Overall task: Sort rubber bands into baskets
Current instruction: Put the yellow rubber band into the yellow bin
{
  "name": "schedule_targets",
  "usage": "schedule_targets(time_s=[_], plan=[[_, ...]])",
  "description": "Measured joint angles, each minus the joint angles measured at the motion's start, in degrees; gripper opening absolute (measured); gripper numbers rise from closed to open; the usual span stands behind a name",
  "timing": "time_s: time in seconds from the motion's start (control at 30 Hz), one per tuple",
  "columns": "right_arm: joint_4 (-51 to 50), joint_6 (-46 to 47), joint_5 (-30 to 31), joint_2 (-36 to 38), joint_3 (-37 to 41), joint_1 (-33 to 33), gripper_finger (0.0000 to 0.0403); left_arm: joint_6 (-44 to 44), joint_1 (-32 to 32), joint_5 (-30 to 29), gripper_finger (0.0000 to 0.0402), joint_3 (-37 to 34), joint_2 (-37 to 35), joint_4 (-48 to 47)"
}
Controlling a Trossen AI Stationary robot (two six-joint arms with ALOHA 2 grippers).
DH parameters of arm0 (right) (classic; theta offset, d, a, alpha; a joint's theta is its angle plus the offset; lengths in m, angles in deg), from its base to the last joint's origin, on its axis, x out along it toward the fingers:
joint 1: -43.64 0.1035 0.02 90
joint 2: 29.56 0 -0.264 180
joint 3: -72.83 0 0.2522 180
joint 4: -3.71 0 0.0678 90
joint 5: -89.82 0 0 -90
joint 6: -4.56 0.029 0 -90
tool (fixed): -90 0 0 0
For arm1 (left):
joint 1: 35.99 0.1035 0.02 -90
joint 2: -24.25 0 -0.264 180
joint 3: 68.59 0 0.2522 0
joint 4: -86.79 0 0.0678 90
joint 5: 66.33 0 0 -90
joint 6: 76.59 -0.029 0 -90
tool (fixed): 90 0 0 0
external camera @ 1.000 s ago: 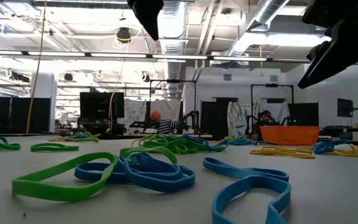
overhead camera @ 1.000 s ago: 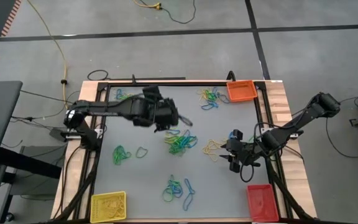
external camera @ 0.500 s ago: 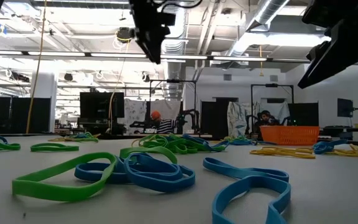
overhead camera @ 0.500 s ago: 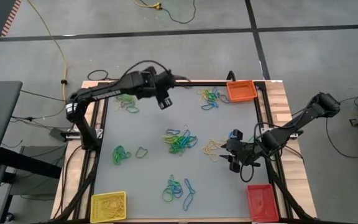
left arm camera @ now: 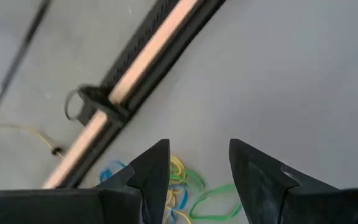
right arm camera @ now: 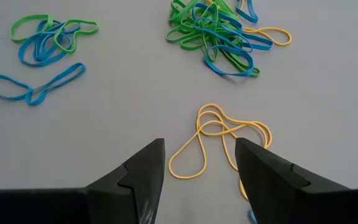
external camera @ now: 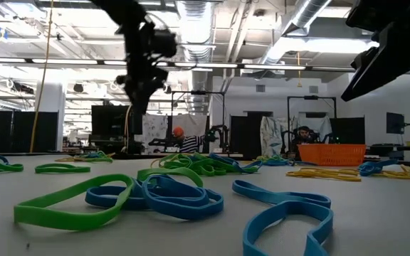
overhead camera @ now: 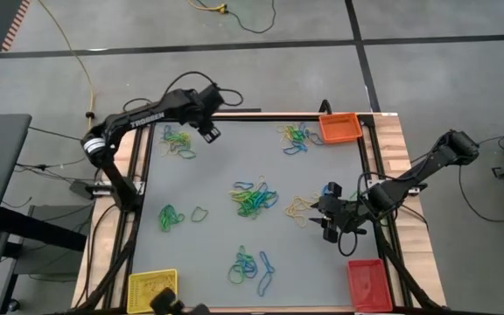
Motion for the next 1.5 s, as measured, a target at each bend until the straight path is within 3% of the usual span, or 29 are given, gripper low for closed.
schedule_targets(time_s=[0.2, 0.4, 0.53, 1.17, 1.27, 1.43, 1.5], plan=[[0.0, 0.0, 0.0, 0.0, 0.0, 0.01, 0.0224, 0.17, 5.61, 4.86, 0.0155, -9.91, -2.43, 6.84], [0.0, 0.0, 0.0, 0.0, 0.0, 0.0, 0.0224, -1.07, 9.31, 6.14, 0.0155, -14.74, -2.68, 8.73], [0.0, 0.0, 0.0, 0.02, 0.0, -0.01, 0.0224, 1.43, 11.07, 8.94, 0.0155, -17.24, -2.66, 15.29], [0.0, 0.0, 0.0, 0.0, 0.0, -0.01, 0.0224, 7.89, 13.42, 11.71, 0.0154, -18.21, 5.19, 14.08], [0.0, 0.0, 0.0, 0.02, 0.0, -0.01, 0.0224, 6.38, 13.4, 11.88, 0.0131, -18.21, 5.58, 13.73], [0.02, 0.0, 0.0, 0.02, 0.0, -0.01, 0.0224, 2.61, 12.18, 11.3, 0.0022, -18.21, 5.58, 13.69], [0.01, 0.0, 0.0, 0.0, 0.0, 0.0, 0.0224, 1.53, 11.45, 11.25, 0.0009, -18.21, 5.58, 13.67]])
